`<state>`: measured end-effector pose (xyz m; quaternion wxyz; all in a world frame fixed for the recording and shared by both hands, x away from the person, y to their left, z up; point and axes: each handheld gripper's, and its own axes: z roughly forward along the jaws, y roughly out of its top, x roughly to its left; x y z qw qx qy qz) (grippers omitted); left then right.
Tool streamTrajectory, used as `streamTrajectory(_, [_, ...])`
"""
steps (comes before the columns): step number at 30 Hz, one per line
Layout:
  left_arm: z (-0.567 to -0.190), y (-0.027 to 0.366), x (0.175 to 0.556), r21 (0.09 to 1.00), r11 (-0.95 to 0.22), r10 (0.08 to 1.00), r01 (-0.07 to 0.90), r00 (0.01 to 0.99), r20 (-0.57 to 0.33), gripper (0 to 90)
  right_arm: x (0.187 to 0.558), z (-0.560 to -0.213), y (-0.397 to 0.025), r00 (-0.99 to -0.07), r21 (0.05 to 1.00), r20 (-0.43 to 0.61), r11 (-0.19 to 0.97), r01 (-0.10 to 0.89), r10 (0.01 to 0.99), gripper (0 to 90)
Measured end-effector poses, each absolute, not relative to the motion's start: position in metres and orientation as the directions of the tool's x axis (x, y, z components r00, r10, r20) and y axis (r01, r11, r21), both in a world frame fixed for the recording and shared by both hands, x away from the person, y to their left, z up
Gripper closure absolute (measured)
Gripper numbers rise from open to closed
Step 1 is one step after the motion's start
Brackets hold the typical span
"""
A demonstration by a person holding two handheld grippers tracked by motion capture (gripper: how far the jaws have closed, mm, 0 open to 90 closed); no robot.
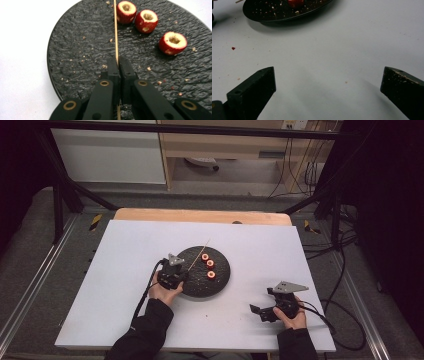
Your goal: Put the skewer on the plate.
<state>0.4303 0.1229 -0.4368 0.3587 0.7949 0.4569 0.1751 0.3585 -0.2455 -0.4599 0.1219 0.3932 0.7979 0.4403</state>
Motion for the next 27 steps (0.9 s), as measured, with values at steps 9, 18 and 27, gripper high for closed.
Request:
streamTrajectory(9, [-0.439,0.119,0.430,0.723,-0.321,0.864,0.612,0.502,-0.041,88.0,0.358,-0.460,-0.245,-0.661,0.799,0.150,0.303,0.519,0.735,1.1])
streamTrajectory(18, [-0.435,0.124,0.429,0.731,-0.316,0.854,0.605,0.518,-0.059,77.4,0.358,-0.459,-0.245,-0.659,0.800,0.155,0.298,0.521,0.736,1.1])
streamTrajectory(27, [-0.423,0.140,0.416,0.740,-0.359,0.793,0.569,0.604,-0.080,55.1,0.358,-0.459,-0.246,-0.660,0.799,0.148,0.304,0.519,0.737,0.9])
